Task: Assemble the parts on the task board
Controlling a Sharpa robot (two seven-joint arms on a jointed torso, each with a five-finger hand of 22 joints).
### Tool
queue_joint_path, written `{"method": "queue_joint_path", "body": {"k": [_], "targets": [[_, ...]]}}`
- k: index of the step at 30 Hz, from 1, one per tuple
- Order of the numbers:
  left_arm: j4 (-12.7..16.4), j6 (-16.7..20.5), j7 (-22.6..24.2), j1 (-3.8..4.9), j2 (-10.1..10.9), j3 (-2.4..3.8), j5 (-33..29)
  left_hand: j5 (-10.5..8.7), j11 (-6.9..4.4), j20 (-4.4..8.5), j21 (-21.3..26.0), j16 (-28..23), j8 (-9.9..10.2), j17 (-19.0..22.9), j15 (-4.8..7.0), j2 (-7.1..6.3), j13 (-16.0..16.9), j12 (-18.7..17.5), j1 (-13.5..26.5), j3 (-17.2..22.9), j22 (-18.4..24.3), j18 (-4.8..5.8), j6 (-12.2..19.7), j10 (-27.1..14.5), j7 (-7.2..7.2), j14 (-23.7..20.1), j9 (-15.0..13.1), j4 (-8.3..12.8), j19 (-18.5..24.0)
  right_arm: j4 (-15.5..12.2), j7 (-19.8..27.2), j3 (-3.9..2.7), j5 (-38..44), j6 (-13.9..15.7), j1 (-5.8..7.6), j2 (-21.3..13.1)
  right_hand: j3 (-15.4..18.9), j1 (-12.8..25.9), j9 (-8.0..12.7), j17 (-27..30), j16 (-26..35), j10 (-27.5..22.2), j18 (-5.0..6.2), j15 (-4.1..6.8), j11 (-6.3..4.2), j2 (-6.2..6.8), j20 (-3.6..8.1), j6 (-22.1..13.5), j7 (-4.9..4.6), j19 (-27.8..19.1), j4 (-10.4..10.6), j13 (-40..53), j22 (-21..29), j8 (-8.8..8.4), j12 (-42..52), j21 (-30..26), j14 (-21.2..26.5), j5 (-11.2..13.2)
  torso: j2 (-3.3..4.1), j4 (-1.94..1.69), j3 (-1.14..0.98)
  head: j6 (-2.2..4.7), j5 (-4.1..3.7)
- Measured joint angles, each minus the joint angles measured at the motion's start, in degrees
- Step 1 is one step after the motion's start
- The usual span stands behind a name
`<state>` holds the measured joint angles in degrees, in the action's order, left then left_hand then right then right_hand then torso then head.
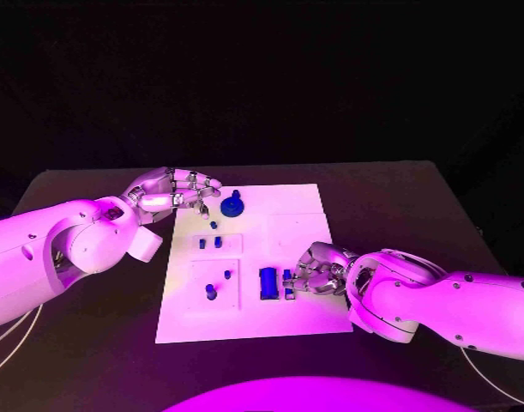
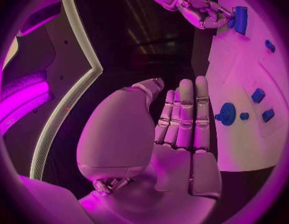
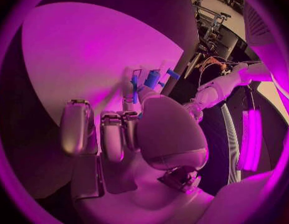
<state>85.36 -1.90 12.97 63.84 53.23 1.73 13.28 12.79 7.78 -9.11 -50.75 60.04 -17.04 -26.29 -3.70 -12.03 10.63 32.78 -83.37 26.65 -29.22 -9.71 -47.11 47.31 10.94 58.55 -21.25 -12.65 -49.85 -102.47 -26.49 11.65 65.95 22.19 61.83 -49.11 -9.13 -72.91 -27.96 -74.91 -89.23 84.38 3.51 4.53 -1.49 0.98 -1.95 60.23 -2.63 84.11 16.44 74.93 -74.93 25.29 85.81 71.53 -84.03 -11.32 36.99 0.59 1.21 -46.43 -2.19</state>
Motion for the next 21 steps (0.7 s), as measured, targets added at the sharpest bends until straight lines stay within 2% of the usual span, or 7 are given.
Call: {"method": "queue_joint_path", "body": {"k": [2,5,11,14,16,18,21], "targets": [[0.00,-0.03,-0.03,0.00,0.01,0.00,0.01,0.00,0.00,0.00,0.00,0.00,0.00,0.00,0.00,0.00,0.00,0.00,0.00,0.00,0.00,0.00,0.00,0.00,0.00,0.00,0.00,0.00,0.00,-0.10,0.00,0.00,0.11,-0.06,-0.01,-0.08,-0.09,0.00,0.00,0.00,0.00,0.00,0.00,0.00,0.00,0.00,0.00,0.00,0.00,0.00,-0.09,0.00,0.00,0.00,0.00,0.00,0.00,0.00,0.00,-0.01,0.00,-0.01,0.00],[0.00,-0.05,-0.06,0.00,0.02,0.00,0.01,0.00,0.00,0.00,0.00,0.00,0.00,0.00,0.00,0.00,0.00,0.00,0.00,0.00,0.00,0.00,0.00,0.00,0.00,0.00,0.00,0.00,0.00,-0.31,0.01,0.03,0.37,-0.06,-0.04,-0.28,-0.55,0.69,0.01,0.00,0.00,0.00,0.00,0.00,0.00,0.69,0.00,-0.01,0.00,0.00,0.23,0.00,0.00,-0.02,0.00,-0.03,0.00,0.00,0.00,-0.02,0.00,0.04,0.00],[0.00,-0.09,-0.10,0.00,0.10,-0.01,0.03,0.00,0.00,0.00,0.00,0.00,0.00,0.00,0.00,0.00,0.00,0.00,0.00,0.00,0.00,0.00,0.00,0.00,0.00,0.00,0.00,0.00,0.00,-1.14,0.53,0.08,1.22,0.47,-0.12,-1.43,-0.88,3.33,-0.29,0.00,0.00,-0.27,0.00,0.00,0.16,3.33,0.00,-0.37,-0.35,0.00,0.23,-0.01,0.01,-0.08,-1.07,-1.20,0.00,0.00,0.00,-0.03,0.01,0.19,0.12],[-0.01,-0.10,-0.11,0.00,0.14,-0.01,0.03,0.00,0.00,0.00,0.00,0.00,0.00,0.00,0.00,0.00,0.00,0.00,0.00,0.00,0.00,0.01,0.00,0.00,0.00,0.00,0.00,0.00,0.00,-1.60,1.21,0.08,1.58,1.17,-0.12,-2.15,-0.89,3.41,-0.07,0.00,0.13,-0.40,0.00,-0.06,0.77,4.34,0.00,-2.63,-1.28,0.00,0.22,-0.02,0.01,-1.18,-2.07,-2.95,-0.01,0.00,0.00,-0.02,0.02,0.26,0.19],[-0.01,-0.11,-0.11,0.00,0.16,-0.01,0.03,0.00,0.00,0.00,0.00,0.00,0.00,0.00,0.00,0.00,0.00,0.00,0.00,0.00,0.00,0.00,0.00,0.00,0.00,0.00,0.00,0.00,0.00,-1.92,1.82,0.08,1.76,1.83,-0.12,-2.61,-1.28,3.00,0.46,0.00,0.33,-0.39,0.00,-0.89,1.78,5.15,-0.02,-4.95,-2.22,-0.02,-0.17,-0.02,0.01,-2.62,-2.71,-3.92,0.06,0.00,0.00,-0.01,0.01,0.30,0.23],[-0.02,-0.12,-0.11,0.00,0.19,-0.01,0.04,0.00,0.00,0.00,0.00,0.00,-0.22,0.00,0.00,0.00,0.01,0.00,0.00,0.00,0.02,0.00,0.00,0.00,0.00,0.00,0.00,0.00,0.00,-2.21,2.63,0.08,1.91,2.95,-0.12,-3.12,-2.02,1.72,0.91,-0.03,0.33,-0.41,-0.01,-1.73,2.70,6.22,-0.80,-6.73,-3.23,-0.12,-0.90,-0.02,0.01,-3.99,-3.35,-4.92,0.01,0.00,0.00,-0.02,0.01,0.30,0.26],[-0.02,-0.13,-0.11,0.00,0.22,-0.01,0.04,0.00,0.00,0.00,0.00,0.00,-0.22,0.00,0.00,0.00,0.01,0.00,0.00,0.00,0.06,0.00,0.00,0.00,0.00,0.00,0.00,0.00,0.00,-2.42,3.85,0.08,2.12,4.74,-0.12,-3.68,-3.88,-1.86,1.33,-0.04,0.56,-0.30,0.00,-1.88,2.99,5.96,-1.20,-8.03,-3.95,-0.16,-2.46,-0.02,0.01,-5.33,-3.41,-5.13,0.00,0.01,-0.01,0.01,0.01,0.27,0.32]]}}
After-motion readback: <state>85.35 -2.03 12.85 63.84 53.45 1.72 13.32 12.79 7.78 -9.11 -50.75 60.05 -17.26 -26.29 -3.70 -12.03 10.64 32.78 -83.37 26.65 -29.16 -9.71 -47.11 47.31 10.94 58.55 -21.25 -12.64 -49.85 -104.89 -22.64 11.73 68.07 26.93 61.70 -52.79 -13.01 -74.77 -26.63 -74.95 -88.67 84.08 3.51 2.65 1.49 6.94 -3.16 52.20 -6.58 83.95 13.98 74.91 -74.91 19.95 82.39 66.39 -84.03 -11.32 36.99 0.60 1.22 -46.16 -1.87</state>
